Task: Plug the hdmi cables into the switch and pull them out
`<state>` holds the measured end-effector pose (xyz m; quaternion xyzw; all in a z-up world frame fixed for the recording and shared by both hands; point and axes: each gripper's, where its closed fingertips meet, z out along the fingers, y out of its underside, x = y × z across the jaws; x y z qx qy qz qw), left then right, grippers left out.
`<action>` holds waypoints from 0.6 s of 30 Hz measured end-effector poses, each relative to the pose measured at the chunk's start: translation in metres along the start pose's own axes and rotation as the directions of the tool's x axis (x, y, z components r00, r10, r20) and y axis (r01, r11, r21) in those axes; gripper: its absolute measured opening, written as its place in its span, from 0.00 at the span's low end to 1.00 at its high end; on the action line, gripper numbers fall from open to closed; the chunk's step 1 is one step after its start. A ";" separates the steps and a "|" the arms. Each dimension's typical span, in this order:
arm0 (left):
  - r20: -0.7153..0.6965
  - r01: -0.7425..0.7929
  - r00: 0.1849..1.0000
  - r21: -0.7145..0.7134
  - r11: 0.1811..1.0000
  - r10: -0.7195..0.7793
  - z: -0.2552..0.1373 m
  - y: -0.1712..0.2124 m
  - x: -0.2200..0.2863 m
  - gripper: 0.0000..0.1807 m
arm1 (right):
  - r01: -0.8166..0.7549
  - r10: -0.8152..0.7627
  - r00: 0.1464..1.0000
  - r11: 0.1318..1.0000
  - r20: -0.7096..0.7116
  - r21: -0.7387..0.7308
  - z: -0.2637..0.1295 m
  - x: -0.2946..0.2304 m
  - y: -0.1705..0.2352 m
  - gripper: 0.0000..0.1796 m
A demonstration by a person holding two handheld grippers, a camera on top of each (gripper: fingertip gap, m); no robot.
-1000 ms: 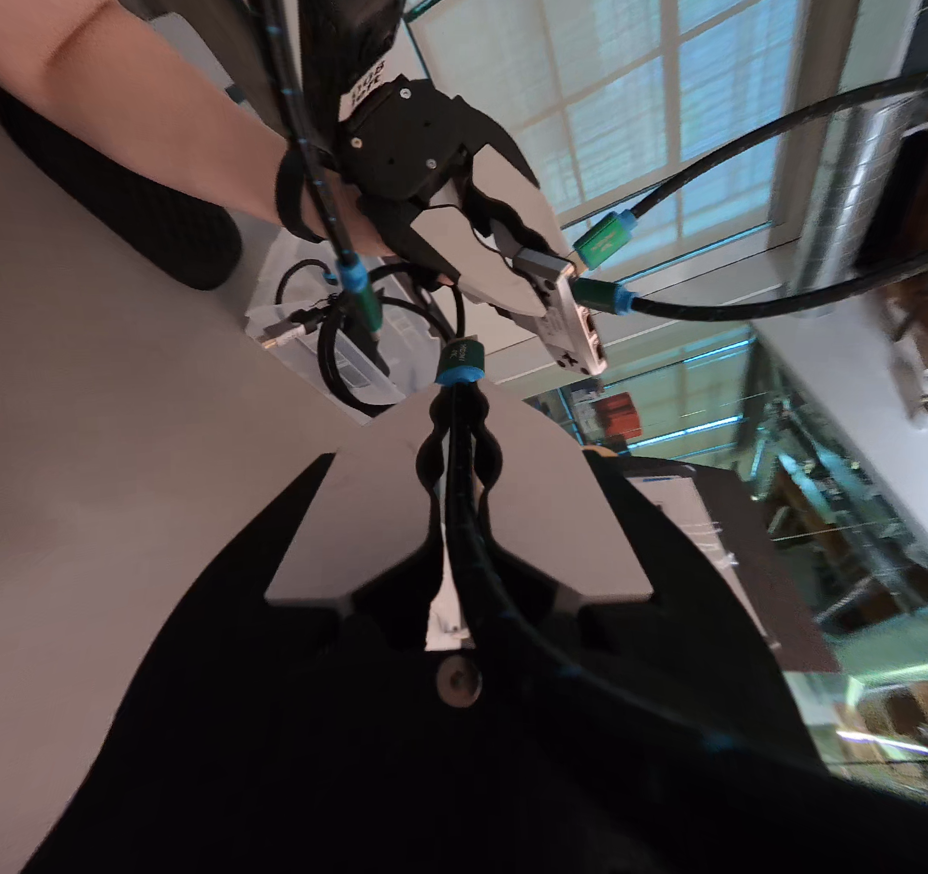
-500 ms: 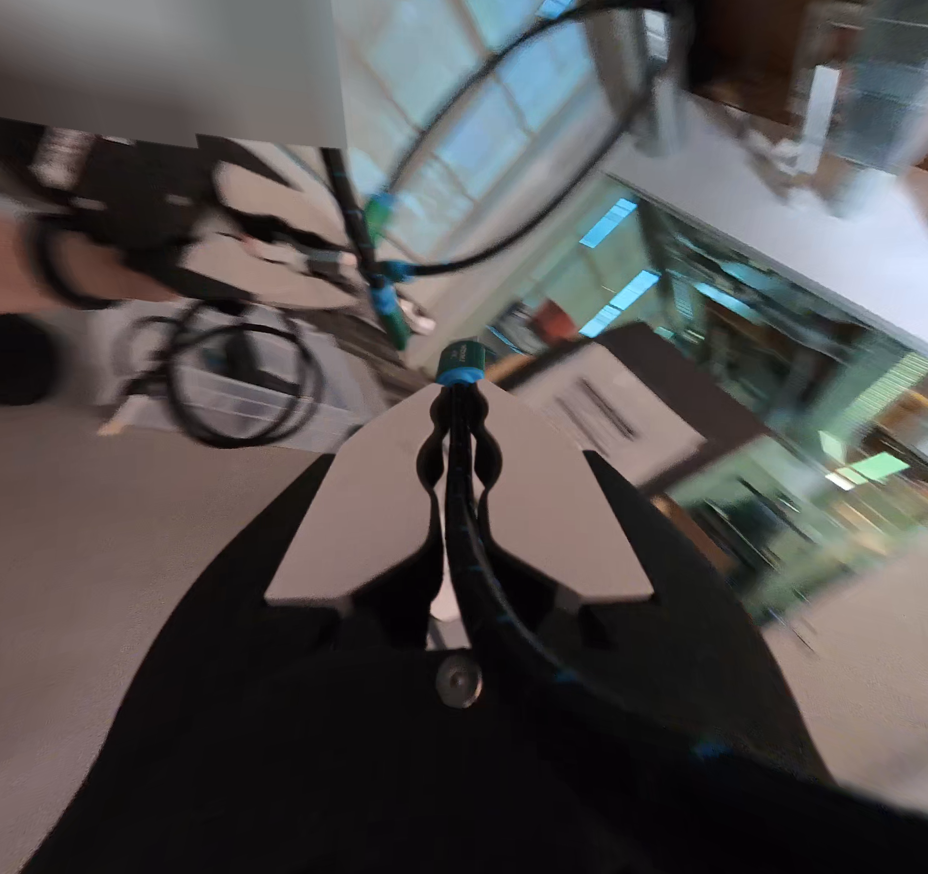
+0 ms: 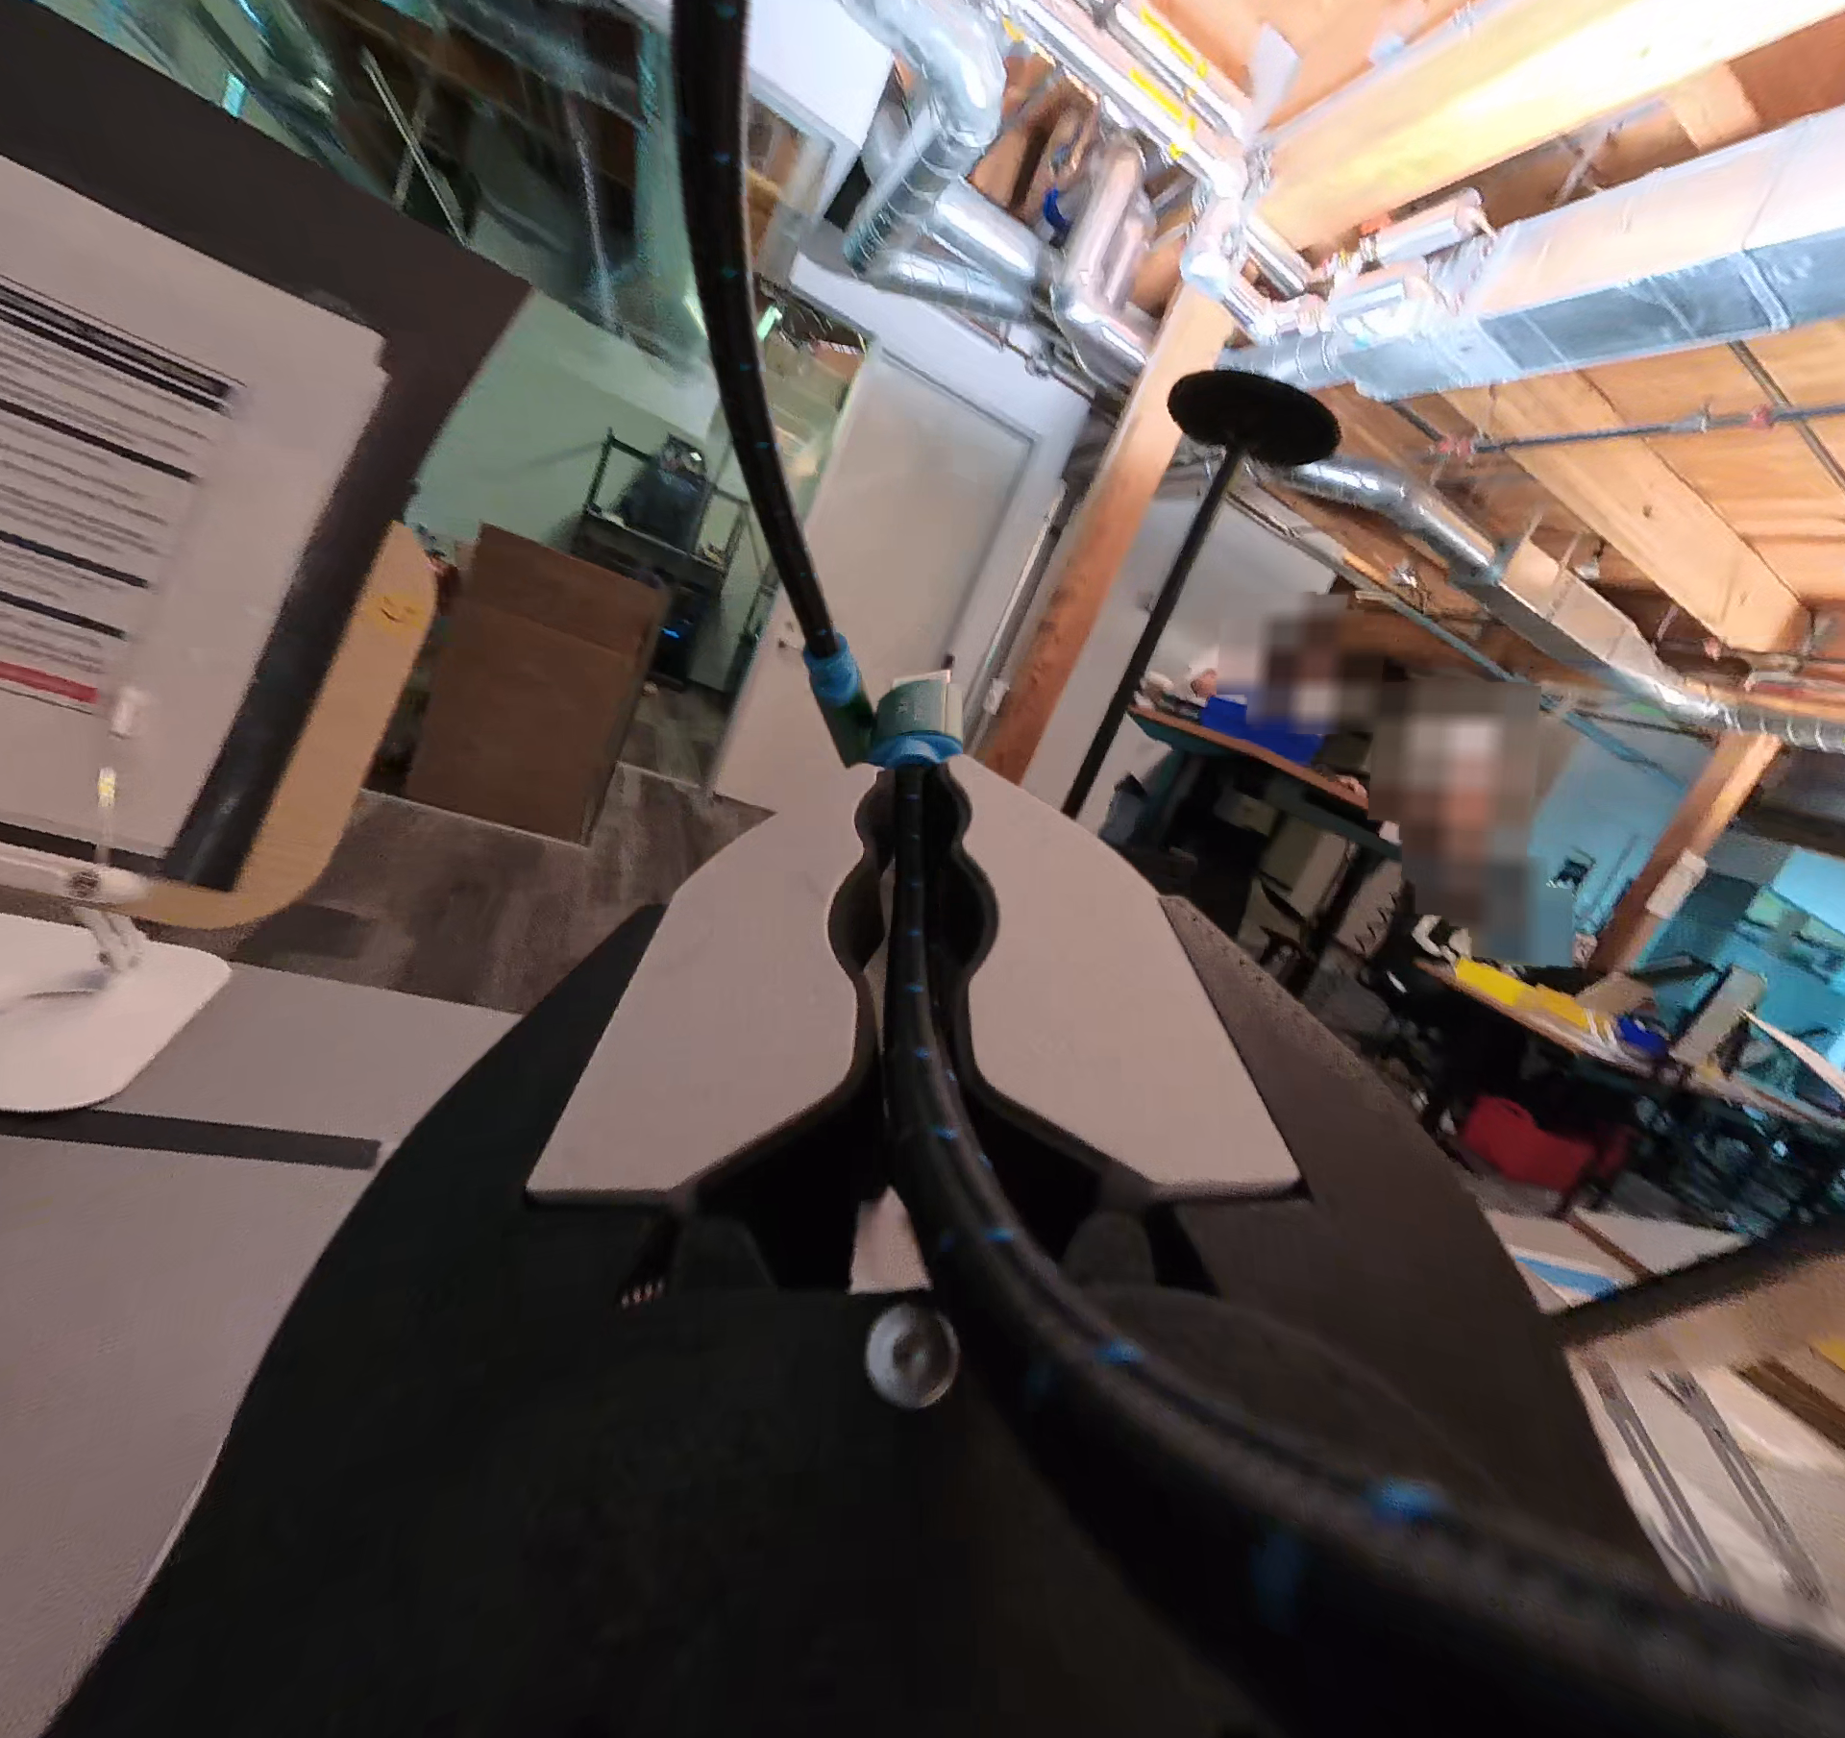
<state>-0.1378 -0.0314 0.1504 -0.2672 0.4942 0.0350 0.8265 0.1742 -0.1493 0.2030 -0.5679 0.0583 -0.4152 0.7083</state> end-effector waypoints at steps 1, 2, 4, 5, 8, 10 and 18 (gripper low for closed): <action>-0.002 -0.004 1.000 0.003 1.000 0.004 0.000 -0.002 0.001 0.11 | 0.005 -0.005 1.000 1.000 -0.023 -0.018 0.002 0.006 0.006 0.04; -0.003 -0.007 1.000 0.006 1.000 0.007 0.000 -0.003 0.002 0.11 | 0.012 -0.013 0.999 1.000 -0.043 -0.027 0.003 0.011 0.010 0.04; -0.008 -0.008 1.000 0.007 1.000 0.008 0.000 -0.004 0.004 0.11 | 0.012 -0.015 0.997 0.999 -0.072 -0.042 0.004 0.019 0.016 0.04; -0.010 -0.008 1.000 0.008 1.000 0.008 0.000 -0.004 0.004 0.11 | 0.011 -0.015 0.996 0.999 -0.089 -0.046 0.005 0.023 0.018 0.04; -0.013 -0.010 1.000 0.007 1.000 0.010 0.001 -0.004 0.006 0.11 | -0.001 -0.004 0.996 0.999 -0.093 -0.052 0.006 0.026 0.023 0.04; -0.013 -0.010 1.000 0.005 1.000 0.011 0.001 -0.004 0.006 0.11 | 0.002 -0.008 0.995 0.998 -0.100 -0.058 0.007 0.027 0.025 0.04; -0.009 -0.007 1.000 0.004 1.000 0.008 0.000 -0.003 0.003 0.11 | 0.006 -0.013 0.995 0.998 -0.097 -0.070 0.010 0.024 0.028 0.03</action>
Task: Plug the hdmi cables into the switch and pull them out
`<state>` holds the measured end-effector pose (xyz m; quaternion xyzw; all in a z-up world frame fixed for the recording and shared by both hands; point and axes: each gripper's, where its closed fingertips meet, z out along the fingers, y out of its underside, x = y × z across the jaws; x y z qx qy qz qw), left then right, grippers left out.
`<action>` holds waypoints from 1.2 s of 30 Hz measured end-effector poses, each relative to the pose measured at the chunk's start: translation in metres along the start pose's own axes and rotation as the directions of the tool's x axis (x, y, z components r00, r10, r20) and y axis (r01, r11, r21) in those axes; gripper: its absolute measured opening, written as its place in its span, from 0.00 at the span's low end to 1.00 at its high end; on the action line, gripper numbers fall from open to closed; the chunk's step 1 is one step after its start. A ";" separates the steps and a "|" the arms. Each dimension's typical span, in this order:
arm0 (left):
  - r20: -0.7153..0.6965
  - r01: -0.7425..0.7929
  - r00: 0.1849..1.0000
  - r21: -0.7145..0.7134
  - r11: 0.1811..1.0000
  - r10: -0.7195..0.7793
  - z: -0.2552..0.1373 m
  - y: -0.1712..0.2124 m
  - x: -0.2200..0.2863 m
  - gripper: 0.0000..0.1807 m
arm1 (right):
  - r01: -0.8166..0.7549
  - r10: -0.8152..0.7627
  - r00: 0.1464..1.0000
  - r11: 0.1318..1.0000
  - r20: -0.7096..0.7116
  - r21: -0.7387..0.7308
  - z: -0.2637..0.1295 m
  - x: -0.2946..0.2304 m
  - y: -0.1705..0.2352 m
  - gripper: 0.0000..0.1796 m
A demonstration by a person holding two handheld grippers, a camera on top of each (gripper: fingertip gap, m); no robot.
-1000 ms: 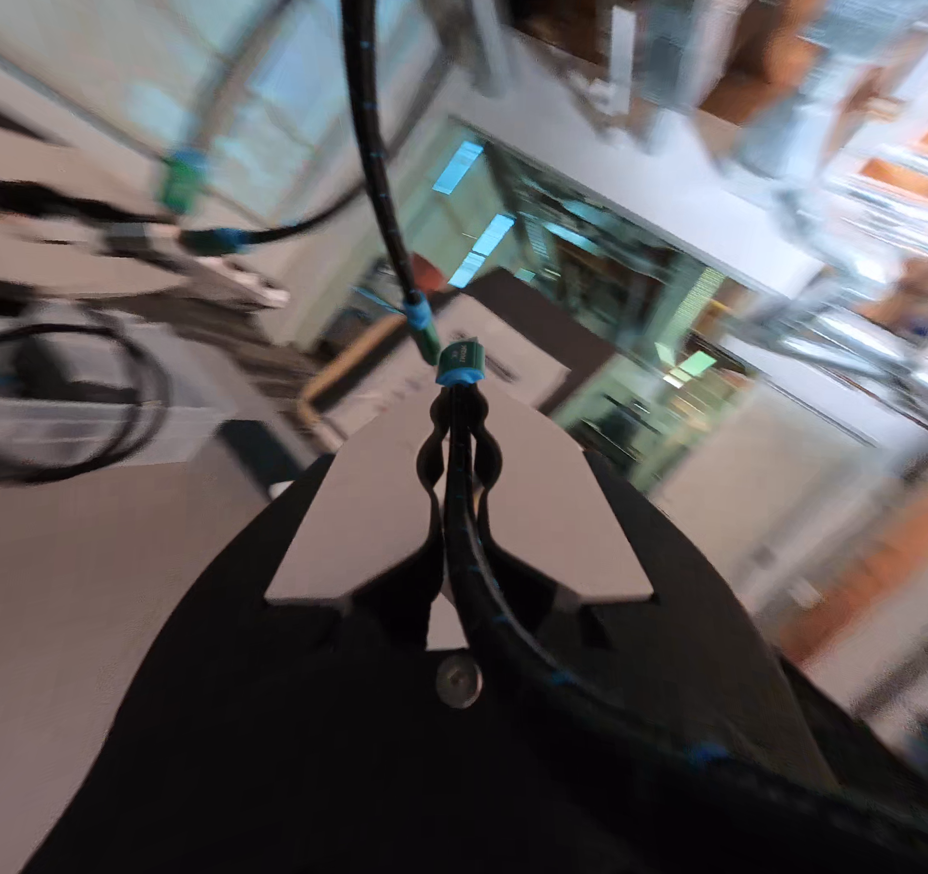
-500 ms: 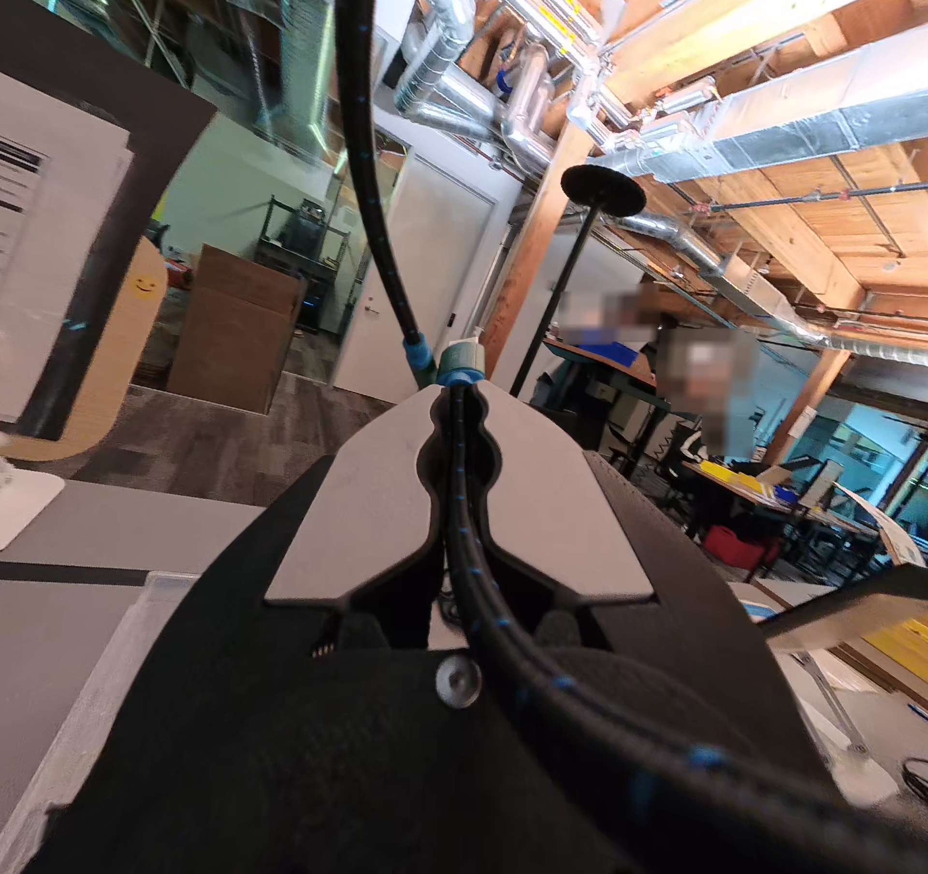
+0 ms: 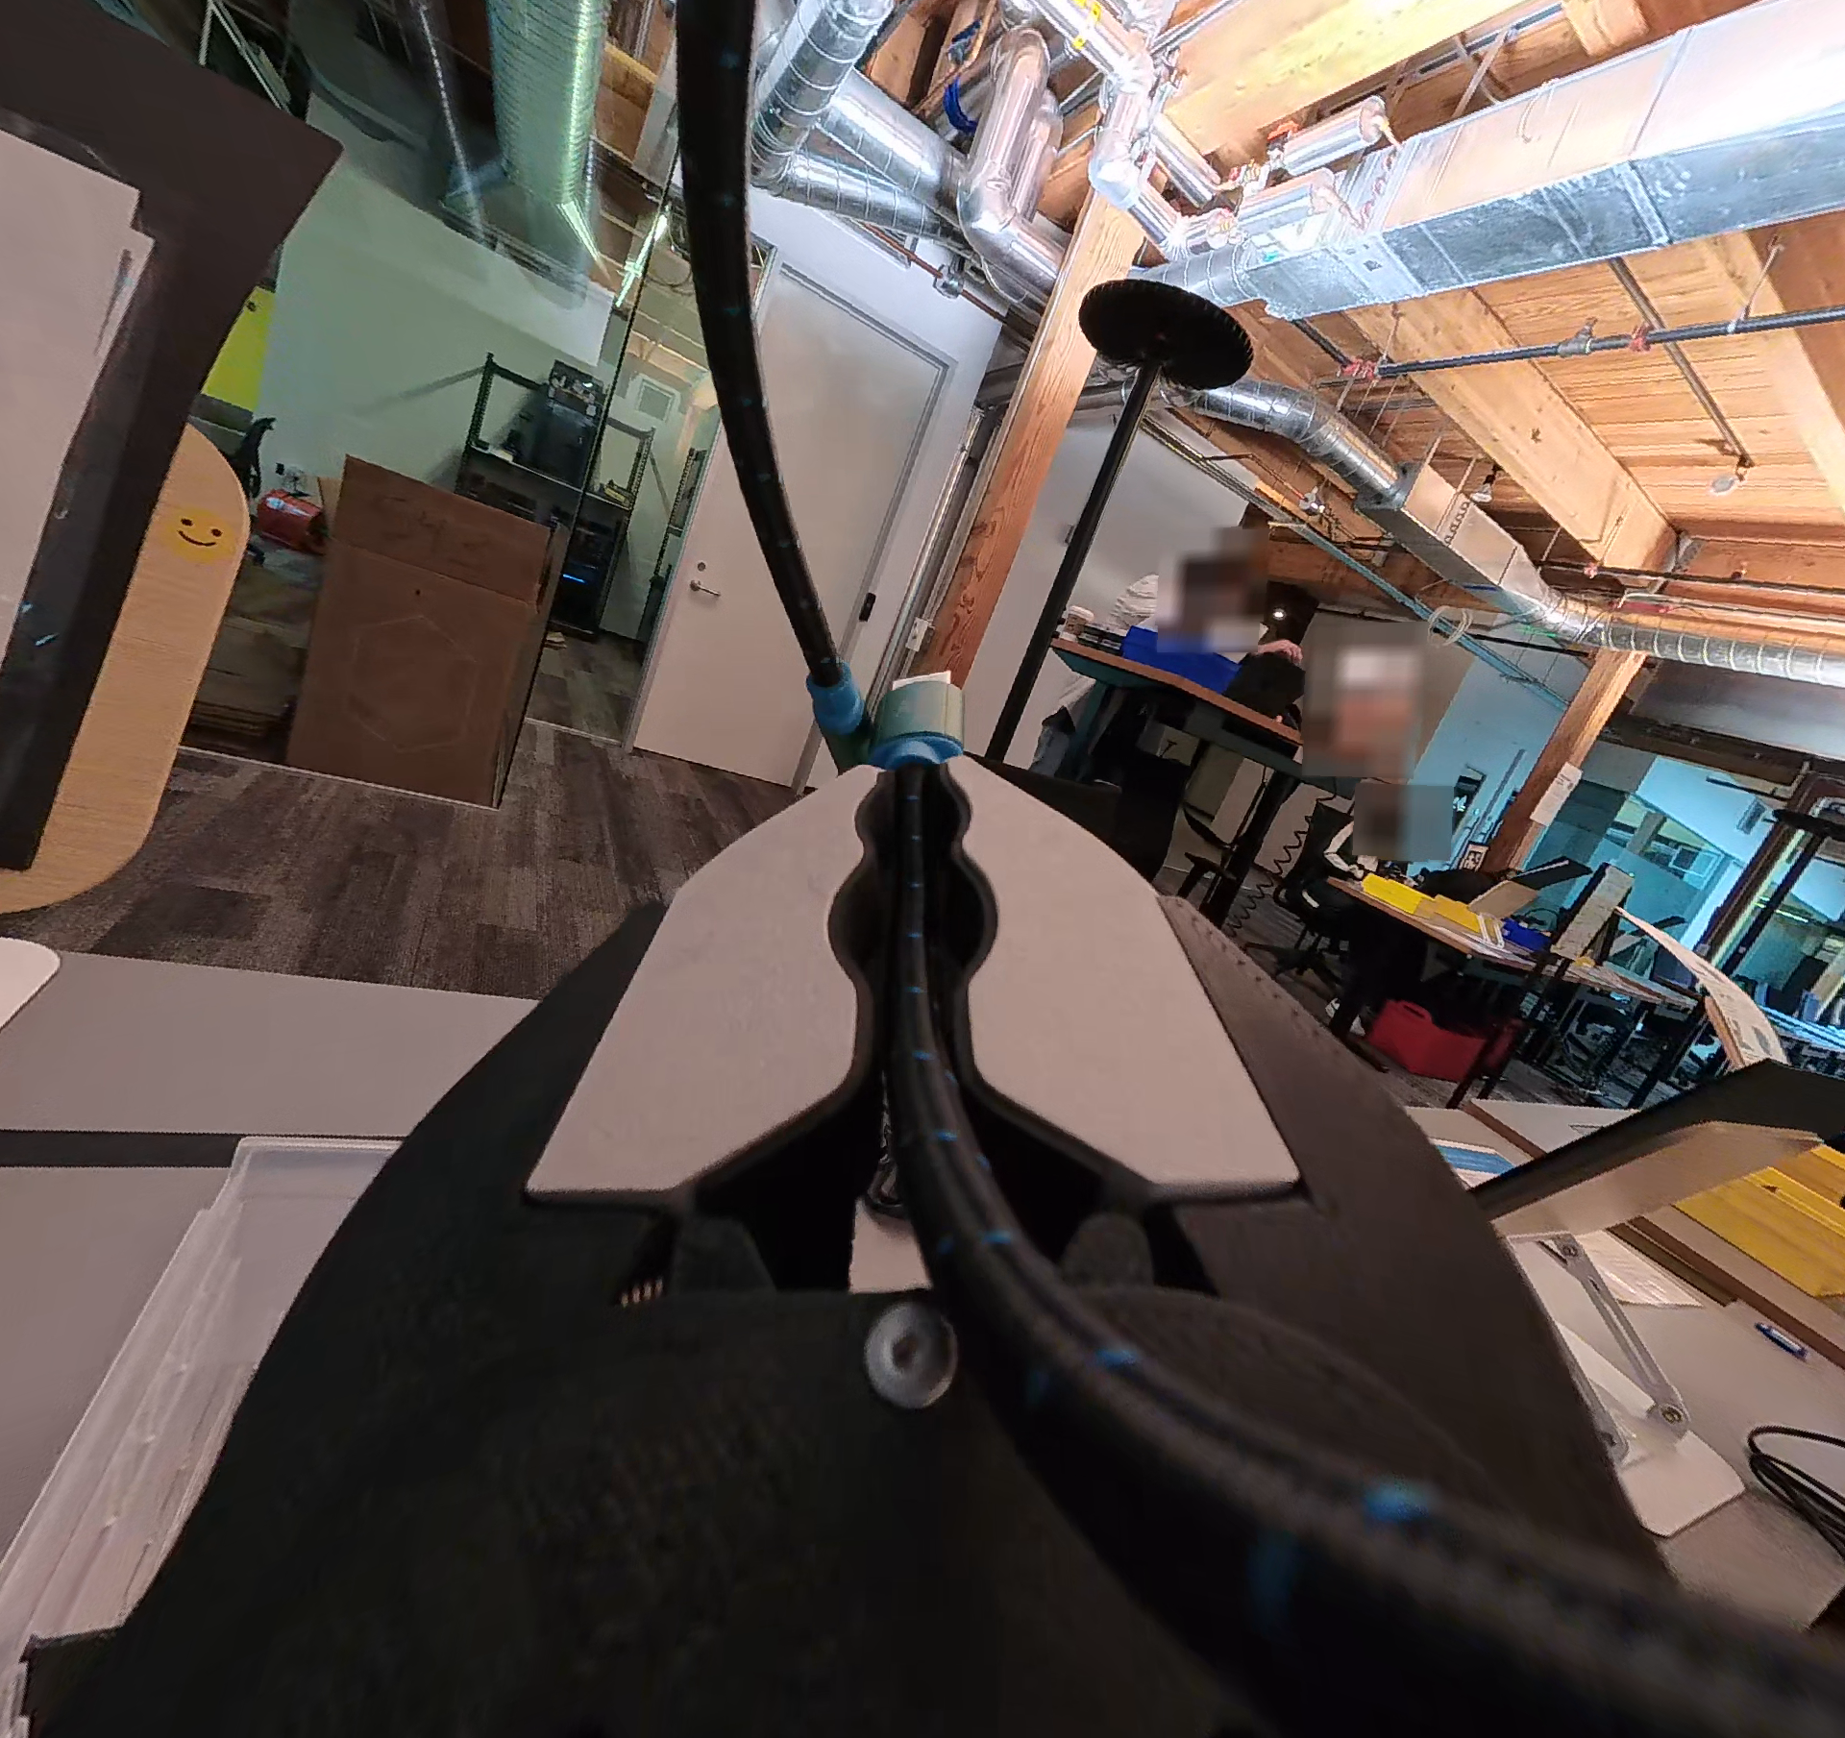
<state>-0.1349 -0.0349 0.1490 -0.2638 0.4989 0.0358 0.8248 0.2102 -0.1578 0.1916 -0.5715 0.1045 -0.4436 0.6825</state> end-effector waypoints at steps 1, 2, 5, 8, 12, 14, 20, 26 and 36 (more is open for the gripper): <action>0.001 0.000 1.000 0.000 1.000 0.000 0.000 0.000 0.000 0.11 | 0.003 -0.003 1.000 1.000 0.002 0.001 0.000 -0.001 0.000 0.03; 0.003 -0.001 1.000 -0.001 1.000 0.001 0.000 0.000 -0.001 0.11 | 0.004 -0.004 1.000 1.000 0.004 0.001 0.000 -0.002 -0.001 0.03; 0.003 -0.001 1.000 -0.002 1.000 0.001 0.000 0.001 -0.001 0.11 | 0.013 -0.013 1.000 1.000 0.008 0.004 0.000 -0.004 -0.001 0.03; -0.001 -0.002 1.000 -0.002 1.000 0.002 0.000 0.001 0.000 0.11 | 0.015 -0.015 1.000 1.000 0.016 0.006 0.001 -0.007 -0.001 0.04; -0.066 0.009 0.998 -0.008 1.000 -0.009 0.003 0.001 0.015 0.11 | -0.007 0.005 0.997 1.000 0.077 0.026 0.001 -0.016 -0.004 0.04; -0.133 0.007 0.991 -0.008 1.000 -0.008 0.006 0.003 0.038 0.11 | -0.047 0.038 0.985 0.997 0.169 0.053 -0.001 -0.028 -0.011 0.03; -0.346 -0.142 0.931 -0.058 0.988 0.113 0.012 0.036 0.134 0.11 | -0.100 0.066 0.934 0.992 0.350 0.081 -0.014 -0.059 -0.032 0.04; -0.483 -0.228 0.865 -0.136 0.964 0.137 0.008 0.076 0.186 0.11 | -0.104 0.031 0.900 0.984 0.435 0.145 -0.030 -0.078 -0.054 0.04; -0.651 -0.295 0.754 -0.218 0.930 0.087 -0.009 0.120 0.240 0.11 | -0.457 0.155 0.521 0.881 0.839 0.121 -0.075 -0.135 -0.093 0.04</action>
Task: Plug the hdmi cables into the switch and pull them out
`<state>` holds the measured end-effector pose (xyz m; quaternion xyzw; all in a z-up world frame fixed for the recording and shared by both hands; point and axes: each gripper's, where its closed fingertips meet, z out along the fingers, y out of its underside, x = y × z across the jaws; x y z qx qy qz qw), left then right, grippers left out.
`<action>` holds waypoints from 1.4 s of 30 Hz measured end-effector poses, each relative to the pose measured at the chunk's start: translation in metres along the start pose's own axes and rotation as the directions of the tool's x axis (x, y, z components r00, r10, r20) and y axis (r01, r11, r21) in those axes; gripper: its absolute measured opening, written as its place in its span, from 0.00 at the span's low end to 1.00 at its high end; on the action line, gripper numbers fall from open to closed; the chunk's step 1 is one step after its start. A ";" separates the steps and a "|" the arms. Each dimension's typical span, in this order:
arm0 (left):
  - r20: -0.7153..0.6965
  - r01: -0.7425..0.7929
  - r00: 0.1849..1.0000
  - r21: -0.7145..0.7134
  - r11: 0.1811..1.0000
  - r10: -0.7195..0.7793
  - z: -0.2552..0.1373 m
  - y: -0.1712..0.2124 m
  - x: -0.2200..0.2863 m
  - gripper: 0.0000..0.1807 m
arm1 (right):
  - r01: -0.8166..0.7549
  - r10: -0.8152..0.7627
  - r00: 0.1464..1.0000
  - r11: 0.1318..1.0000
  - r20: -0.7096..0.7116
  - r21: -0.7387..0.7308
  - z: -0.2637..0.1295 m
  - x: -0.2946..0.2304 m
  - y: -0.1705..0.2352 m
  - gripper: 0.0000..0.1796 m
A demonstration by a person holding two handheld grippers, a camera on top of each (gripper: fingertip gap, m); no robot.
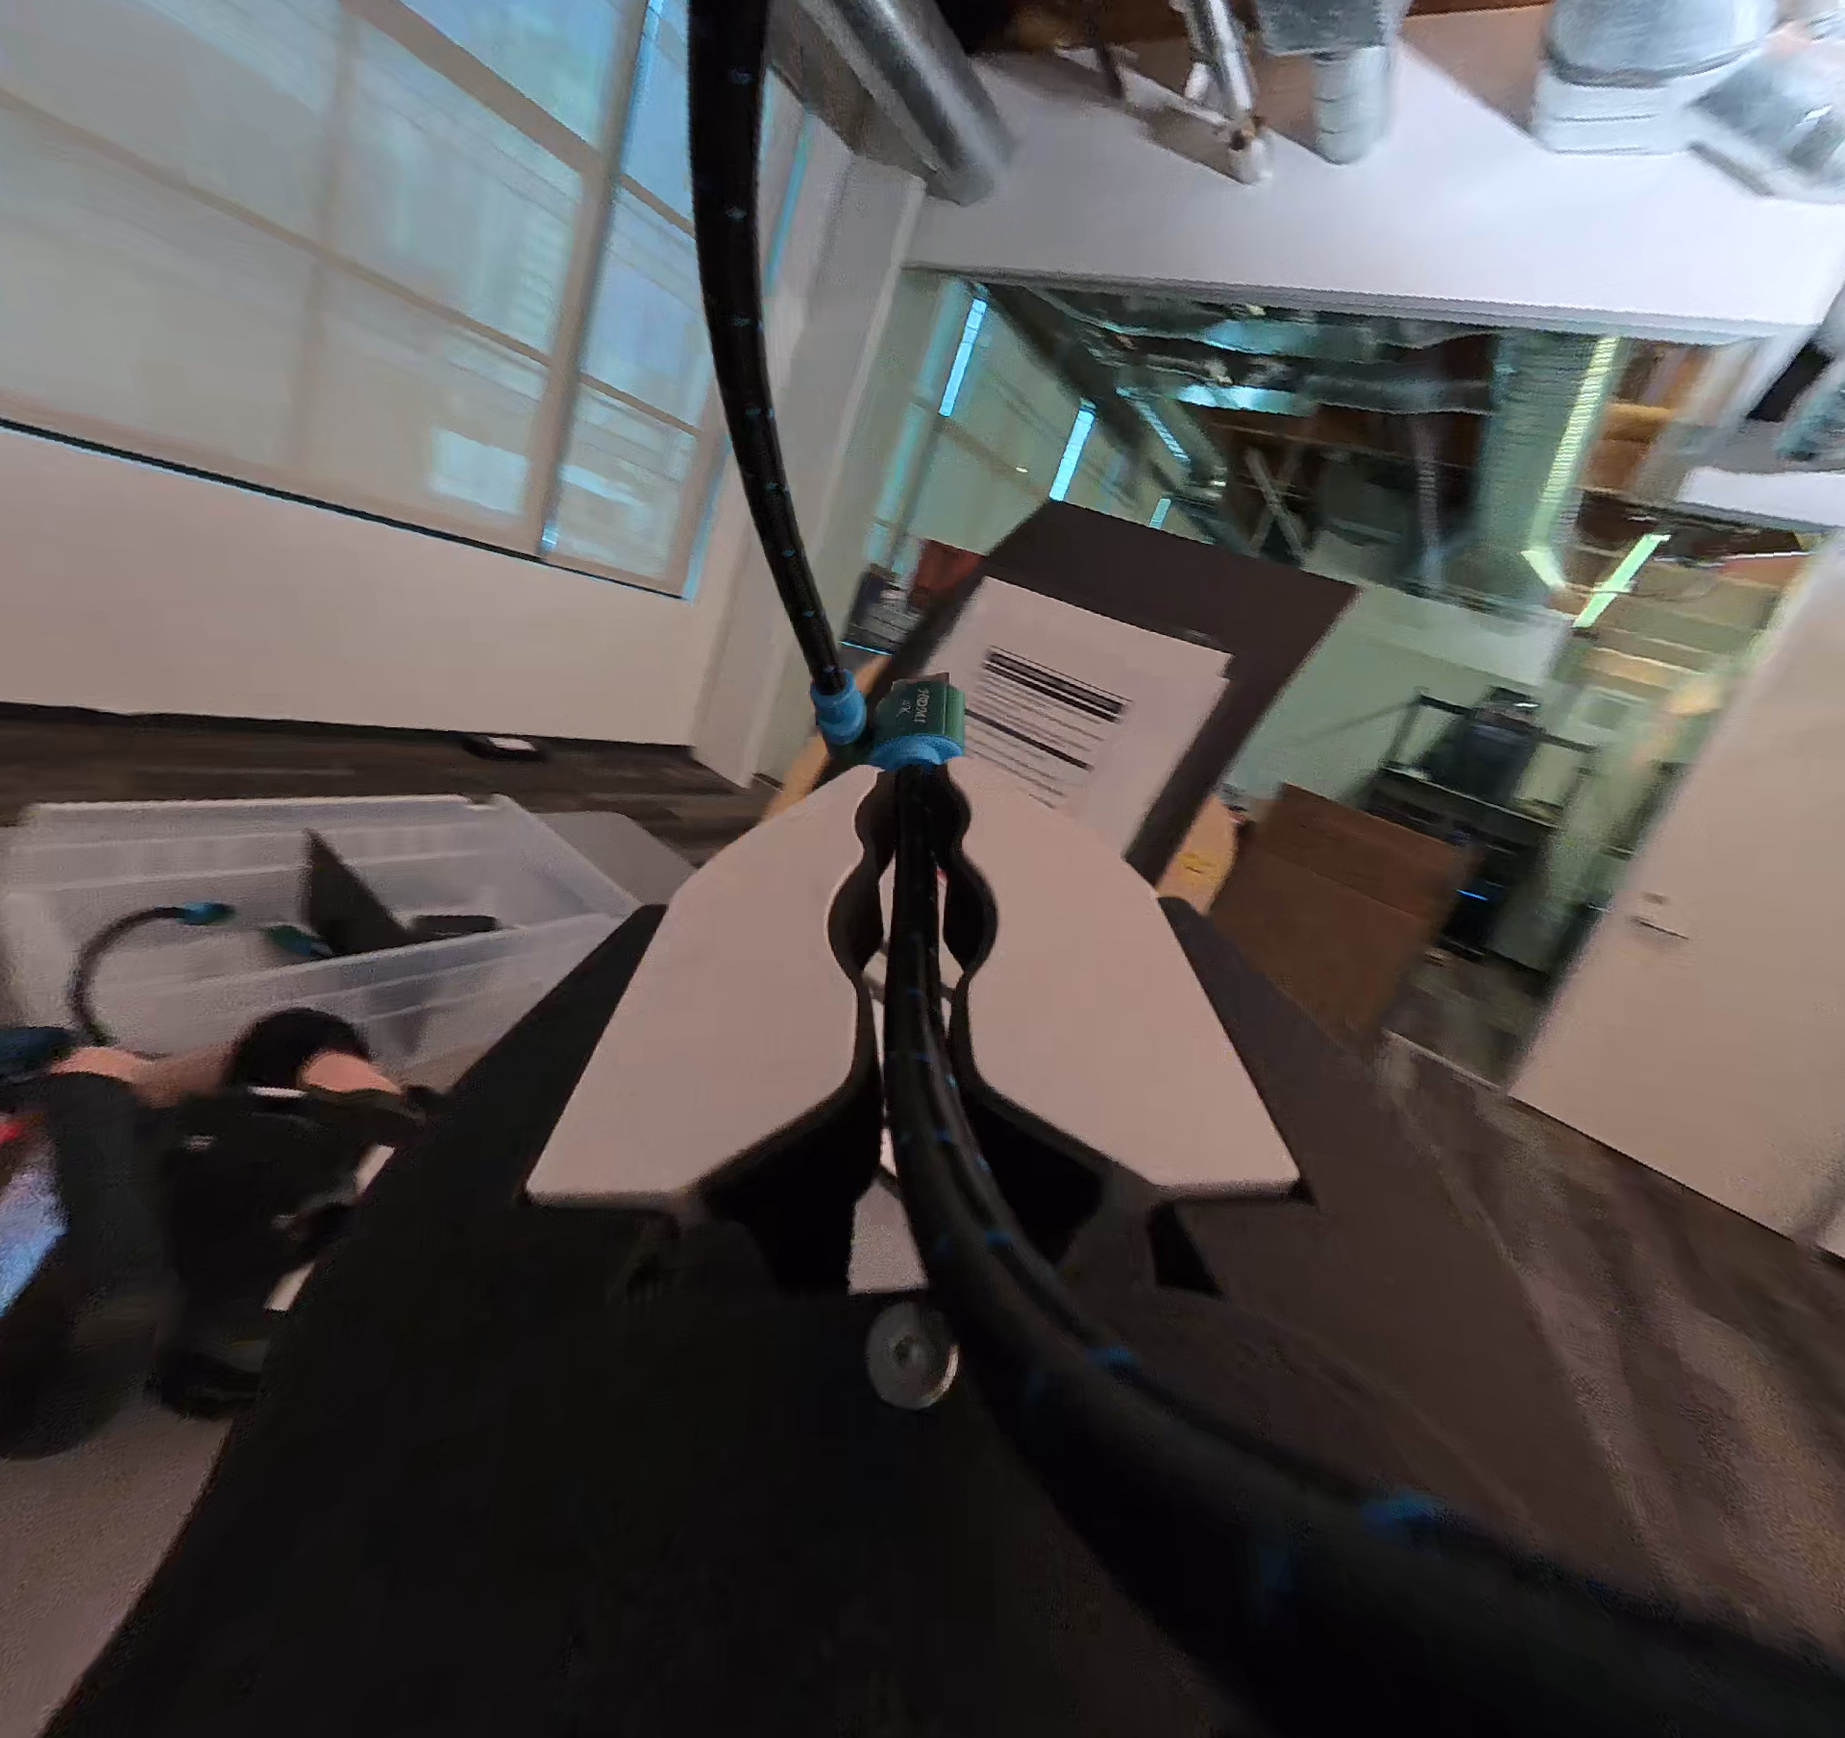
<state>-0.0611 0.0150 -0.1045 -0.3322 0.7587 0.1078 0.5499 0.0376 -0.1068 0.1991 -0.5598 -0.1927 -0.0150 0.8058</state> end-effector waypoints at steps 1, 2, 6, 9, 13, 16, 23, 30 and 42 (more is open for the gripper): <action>-0.018 -0.009 1.000 -0.014 1.000 0.009 0.002 0.003 0.005 0.11 | -0.027 0.026 0.999 1.000 0.032 0.008 0.002 -0.004 0.000 0.04; -0.029 -0.027 0.999 -0.031 0.999 0.026 0.005 0.006 0.009 0.11 | -0.052 0.051 0.997 0.999 0.061 0.014 0.004 -0.008 0.001 0.04; -0.039 -0.076 0.997 -0.066 0.995 0.073 0.011 0.012 0.018 0.11 | -0.138 0.133 0.975 0.990 0.180 0.021 0.010 -0.024 0.004 0.04; -0.031 -0.067 0.997 -0.070 0.995 0.065 0.012 0.012 0.018 0.11 | -0.193 0.183 0.950 0.981 0.252 0.017 0.013 -0.033 0.005 0.04; -0.016 -0.036 0.999 -0.040 0.999 0.035 0.012 0.012 0.020 0.11 | -0.255 0.240 0.918 0.967 0.315 0.006 0.017 -0.042 0.007 0.04; -0.021 -0.020 1.000 -0.036 0.999 0.019 0.012 0.012 0.019 0.11 | -0.253 0.243 0.917 0.967 0.317 -0.010 0.019 -0.043 0.012 0.04; -0.024 -0.014 1.000 -0.047 0.999 0.013 0.012 0.013 0.019 0.11 | -0.263 0.258 0.909 0.964 0.326 -0.030 0.022 -0.042 0.020 0.04; -0.016 0.001 1.000 -0.049 0.999 -0.002 0.013 0.015 0.017 0.11 | -0.251 0.251 0.911 0.967 0.327 -0.043 0.023 -0.041 0.024 0.04; -0.038 0.081 0.996 -0.029 0.996 -0.082 0.013 0.014 0.013 0.11 | -0.236 0.232 0.916 0.971 0.327 -0.027 0.018 -0.036 0.019 0.04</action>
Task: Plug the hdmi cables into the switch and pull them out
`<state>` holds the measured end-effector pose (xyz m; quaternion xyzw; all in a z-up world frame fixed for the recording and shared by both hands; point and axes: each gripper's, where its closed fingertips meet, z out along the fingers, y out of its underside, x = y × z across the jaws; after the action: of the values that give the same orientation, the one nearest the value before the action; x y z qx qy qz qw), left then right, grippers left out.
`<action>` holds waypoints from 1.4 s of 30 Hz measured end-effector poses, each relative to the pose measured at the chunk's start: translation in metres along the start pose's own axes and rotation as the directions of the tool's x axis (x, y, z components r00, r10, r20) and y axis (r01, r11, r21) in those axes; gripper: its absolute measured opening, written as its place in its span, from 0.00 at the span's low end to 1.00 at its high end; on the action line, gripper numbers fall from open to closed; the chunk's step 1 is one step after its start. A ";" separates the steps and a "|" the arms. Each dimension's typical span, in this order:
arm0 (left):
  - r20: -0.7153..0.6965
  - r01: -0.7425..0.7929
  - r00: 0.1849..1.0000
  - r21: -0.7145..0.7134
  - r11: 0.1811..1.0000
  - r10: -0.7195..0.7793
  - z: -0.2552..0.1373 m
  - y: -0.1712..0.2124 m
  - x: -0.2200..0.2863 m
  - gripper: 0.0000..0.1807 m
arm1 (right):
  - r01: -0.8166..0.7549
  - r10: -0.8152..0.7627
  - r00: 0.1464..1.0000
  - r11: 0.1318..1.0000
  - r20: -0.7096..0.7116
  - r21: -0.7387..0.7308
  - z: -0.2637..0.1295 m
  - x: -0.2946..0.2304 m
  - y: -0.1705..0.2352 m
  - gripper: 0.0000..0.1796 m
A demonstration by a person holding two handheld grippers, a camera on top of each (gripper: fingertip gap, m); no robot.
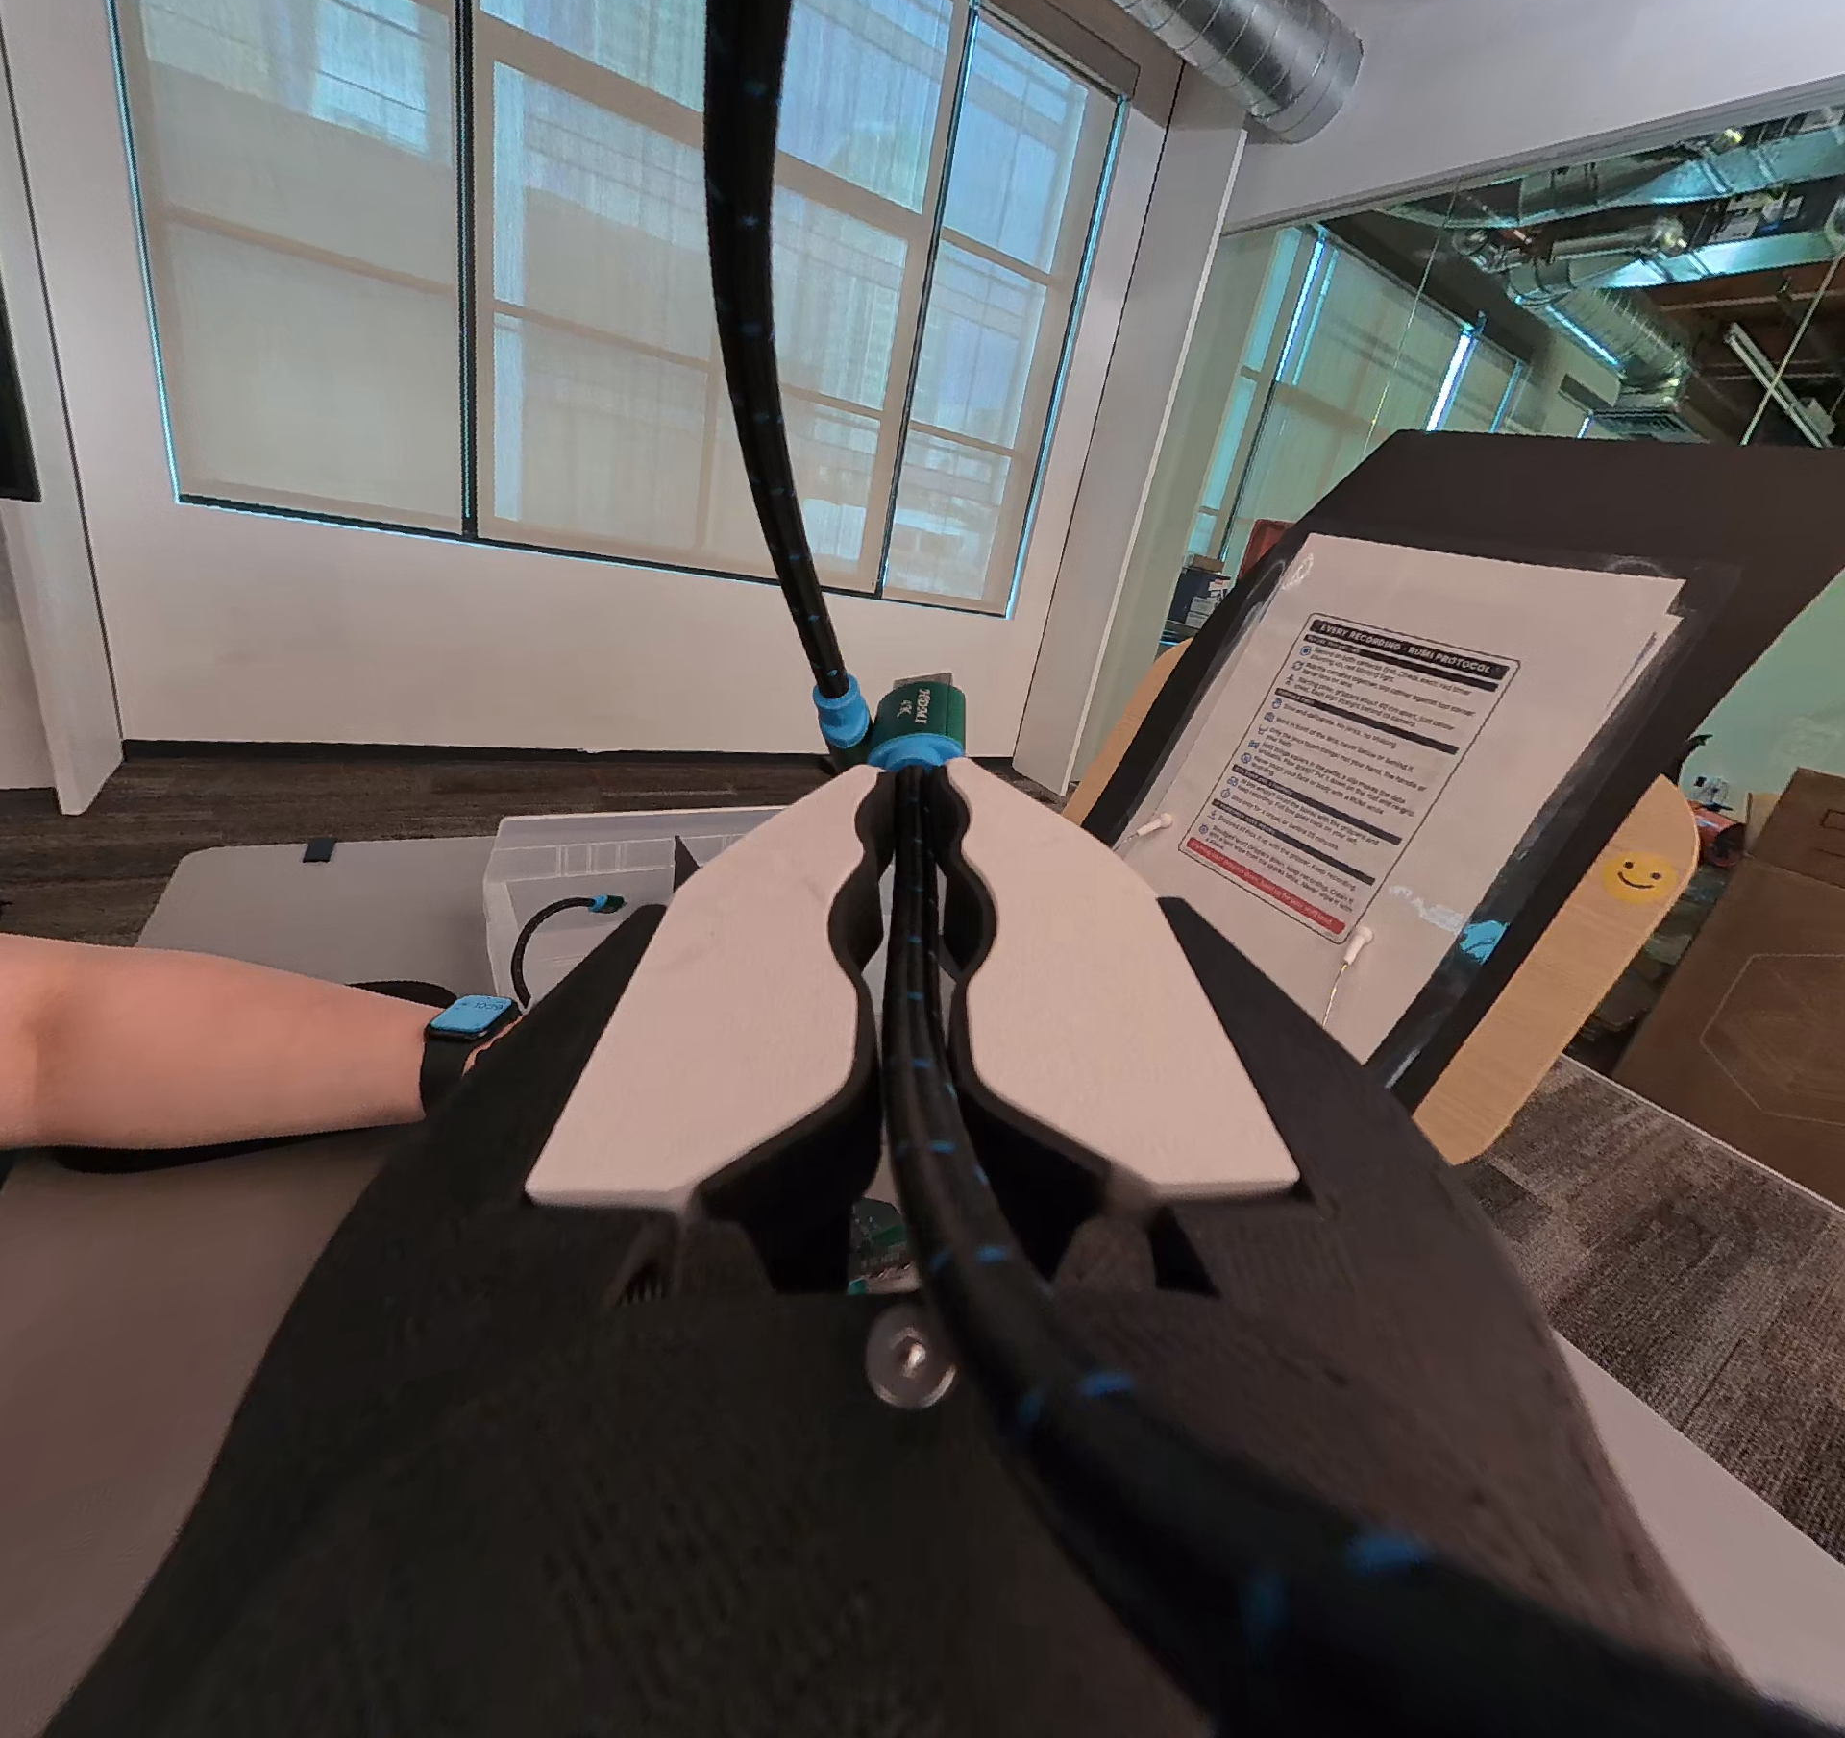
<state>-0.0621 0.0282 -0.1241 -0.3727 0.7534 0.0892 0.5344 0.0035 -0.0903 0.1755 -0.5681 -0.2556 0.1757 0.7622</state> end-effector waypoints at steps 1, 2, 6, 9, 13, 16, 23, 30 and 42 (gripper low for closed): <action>0.003 -0.021 1.000 -0.005 1.000 0.021 0.000 0.000 0.001 0.11 | -0.001 0.001 1.000 1.000 0.003 0.002 0.000 0.000 0.000 0.04; 0.008 -0.047 0.999 -0.015 0.999 0.047 0.000 0.000 0.002 0.11 | -0.003 0.003 1.000 1.000 0.004 0.004 0.000 -0.001 -0.001 0.04; 0.027 -0.129 0.991 -0.077 0.989 0.131 0.000 0.002 0.005 0.11 | -0.006 0.006 1.000 1.000 0.022 -0.002 0.000 -0.005 -0.002 0.04; -0.007 -0.088 0.996 -0.056 0.995 0.088 -0.008 -0.007 0.003 0.16 | -0.013 0.013 0.999 1.000 0.050 -0.017 0.003 -0.009 0.001 0.04; -0.187 0.138 0.976 0.118 0.983 -0.115 -0.037 -0.040 -0.004 0.30 | -0.026 0.030 0.990 0.999 0.136 -0.035 0.004 -0.018 0.006 0.04; -0.217 0.290 0.947 0.267 0.919 -0.235 -0.067 -0.058 -0.036 0.30 | 0.007 0.001 0.991 0.998 0.134 -0.059 0.007 -0.019 0.015 0.04; -0.223 0.497 0.866 0.482 0.722 -0.447 -0.138 -0.070 -0.115 0.32 | 0.125 -0.116 0.991 0.977 0.061 -0.171 0.025 -0.011 0.047 0.04; -0.114 0.519 0.825 0.540 0.662 -0.554 -0.164 -0.069 -0.158 0.28 | 0.069 -0.021 0.971 0.977 0.237 -0.199 0.054 -0.052 0.072 0.04; -0.494 0.680 0.729 0.598 0.424 -0.474 -0.209 -0.073 -0.159 0.16 | -0.013 0.072 0.888 0.991 0.454 -0.131 0.062 -0.103 0.064 0.04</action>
<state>-0.1447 -0.0610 0.1201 -0.3635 0.6036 -0.4663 0.5349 -0.1143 -0.0808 0.1087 -0.5623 -0.4260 0.3051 0.6397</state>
